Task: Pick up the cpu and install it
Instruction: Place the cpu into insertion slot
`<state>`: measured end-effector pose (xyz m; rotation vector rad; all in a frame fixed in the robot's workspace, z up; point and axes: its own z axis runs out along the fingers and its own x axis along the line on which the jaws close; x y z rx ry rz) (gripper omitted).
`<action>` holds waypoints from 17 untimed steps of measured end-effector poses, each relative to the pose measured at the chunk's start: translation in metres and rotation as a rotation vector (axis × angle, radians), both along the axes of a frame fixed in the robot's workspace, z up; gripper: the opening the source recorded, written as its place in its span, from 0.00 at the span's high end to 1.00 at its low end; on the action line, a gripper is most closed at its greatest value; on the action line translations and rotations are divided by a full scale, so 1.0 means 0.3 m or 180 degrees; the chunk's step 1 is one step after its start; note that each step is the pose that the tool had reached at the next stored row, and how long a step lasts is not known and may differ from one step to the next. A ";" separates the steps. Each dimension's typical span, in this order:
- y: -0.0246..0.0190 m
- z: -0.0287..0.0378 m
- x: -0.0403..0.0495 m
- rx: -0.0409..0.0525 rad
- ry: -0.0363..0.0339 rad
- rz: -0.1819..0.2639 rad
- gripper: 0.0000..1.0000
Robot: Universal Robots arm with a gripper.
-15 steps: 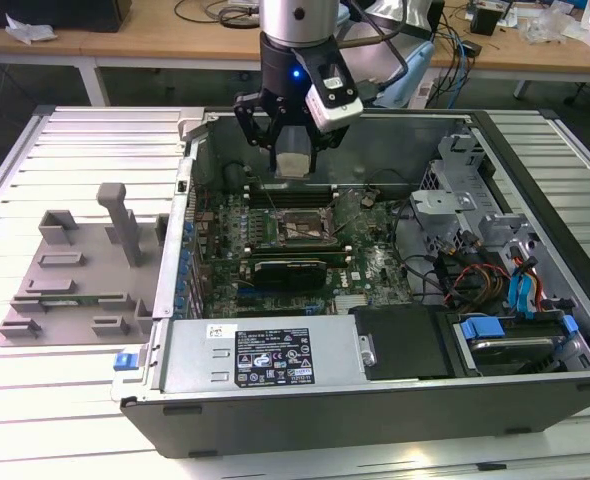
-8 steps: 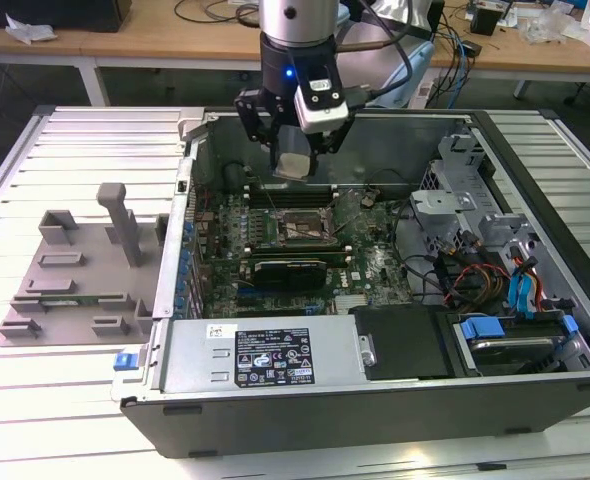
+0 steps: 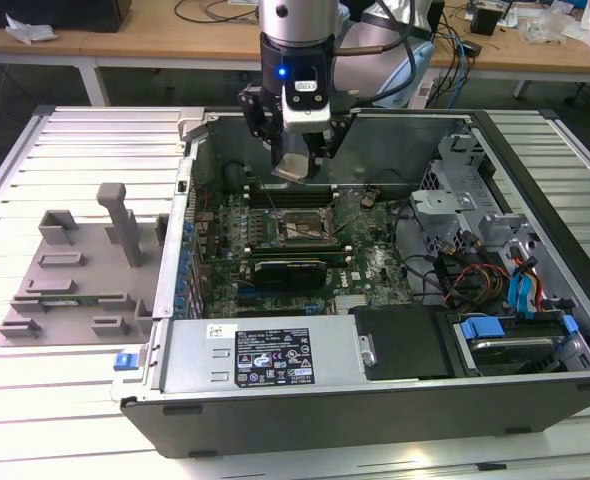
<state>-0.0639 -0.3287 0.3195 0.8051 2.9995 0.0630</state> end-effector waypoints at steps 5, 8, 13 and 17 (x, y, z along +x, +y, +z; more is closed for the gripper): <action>0.000 0.000 0.000 0.0000 0.0000 -0.0356 0.45; 0.000 0.000 0.000 0.0000 0.0000 -0.0504 0.45; 0.000 0.000 0.000 0.0000 0.0000 -0.0856 0.45; 0.000 0.000 0.000 0.0000 0.0000 -0.1175 0.45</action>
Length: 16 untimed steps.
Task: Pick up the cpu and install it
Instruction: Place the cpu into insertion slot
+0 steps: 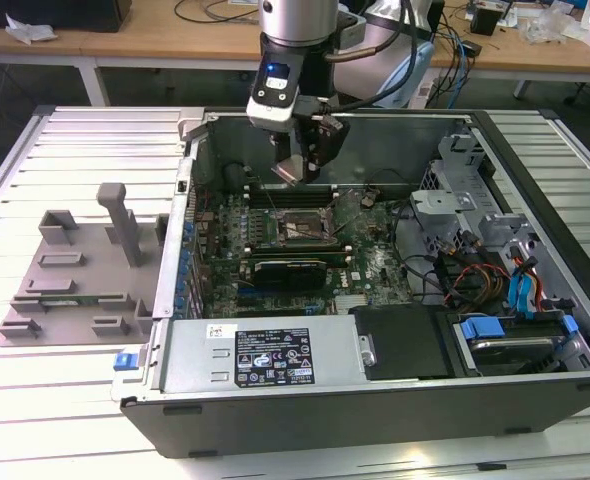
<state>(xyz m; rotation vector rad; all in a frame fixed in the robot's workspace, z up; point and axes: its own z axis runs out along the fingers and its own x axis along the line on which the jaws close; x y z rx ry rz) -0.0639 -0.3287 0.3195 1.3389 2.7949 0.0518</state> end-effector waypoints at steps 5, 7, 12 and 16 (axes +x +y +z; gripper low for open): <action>0.000 0.000 0.000 0.0000 0.0000 -0.0279 0.45; 0.000 0.000 0.000 0.0000 0.0000 -0.0364 0.45; 0.000 0.000 0.000 0.0000 0.0000 -0.0741 0.45; 0.000 -0.001 0.000 0.0000 0.0000 -0.0996 0.45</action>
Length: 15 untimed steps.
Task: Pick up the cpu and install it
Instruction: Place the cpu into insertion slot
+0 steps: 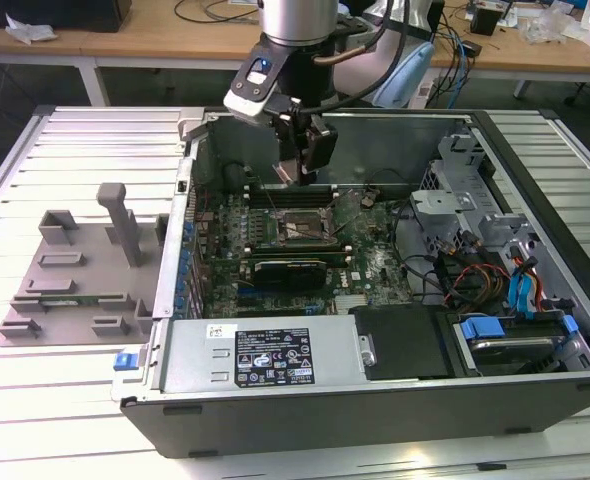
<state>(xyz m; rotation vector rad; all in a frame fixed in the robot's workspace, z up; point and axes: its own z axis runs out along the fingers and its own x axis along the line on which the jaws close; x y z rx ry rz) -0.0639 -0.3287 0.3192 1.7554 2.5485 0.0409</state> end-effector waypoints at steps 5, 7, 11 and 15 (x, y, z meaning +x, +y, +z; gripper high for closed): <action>0.000 -0.002 0.000 0.0000 0.0000 -0.0389 0.45; 0.000 -0.003 0.000 0.0000 0.0000 -0.0526 0.45; 0.000 -0.006 0.000 0.0000 0.0000 -0.1054 0.45; 0.000 -0.026 0.000 0.0005 -0.0031 -0.1054 0.45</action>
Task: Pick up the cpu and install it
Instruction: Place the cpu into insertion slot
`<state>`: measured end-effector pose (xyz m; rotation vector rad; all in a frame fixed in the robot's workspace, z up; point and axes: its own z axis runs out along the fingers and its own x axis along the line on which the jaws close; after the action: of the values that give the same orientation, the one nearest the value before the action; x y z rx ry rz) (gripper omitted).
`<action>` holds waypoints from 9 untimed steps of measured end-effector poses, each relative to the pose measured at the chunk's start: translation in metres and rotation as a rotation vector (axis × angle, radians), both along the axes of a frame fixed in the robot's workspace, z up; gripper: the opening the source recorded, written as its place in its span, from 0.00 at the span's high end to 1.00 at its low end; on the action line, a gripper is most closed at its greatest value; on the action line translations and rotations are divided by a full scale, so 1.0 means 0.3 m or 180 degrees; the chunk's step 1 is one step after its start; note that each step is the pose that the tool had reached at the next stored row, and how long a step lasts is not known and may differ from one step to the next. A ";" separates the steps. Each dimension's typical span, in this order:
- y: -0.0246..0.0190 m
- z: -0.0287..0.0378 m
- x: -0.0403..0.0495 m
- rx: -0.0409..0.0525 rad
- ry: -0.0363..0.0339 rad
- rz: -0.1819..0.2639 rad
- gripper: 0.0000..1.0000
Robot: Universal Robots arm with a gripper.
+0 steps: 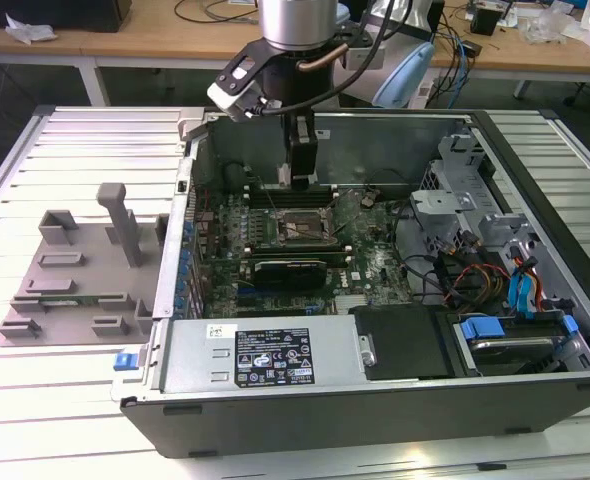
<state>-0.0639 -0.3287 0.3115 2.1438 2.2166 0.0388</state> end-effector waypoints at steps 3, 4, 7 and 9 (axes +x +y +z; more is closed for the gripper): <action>0.000 -0.034 0.000 0.0001 -0.0005 -0.0001 0.45; 0.000 -0.042 0.000 0.0000 -0.0005 -0.0001 0.45; 0.000 -0.061 0.000 0.0000 -0.0005 -0.0001 0.45; 0.000 -0.069 0.000 0.0000 -0.0005 -0.0001 0.45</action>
<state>-0.0639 -0.3287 0.2909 2.1432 2.2156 0.0407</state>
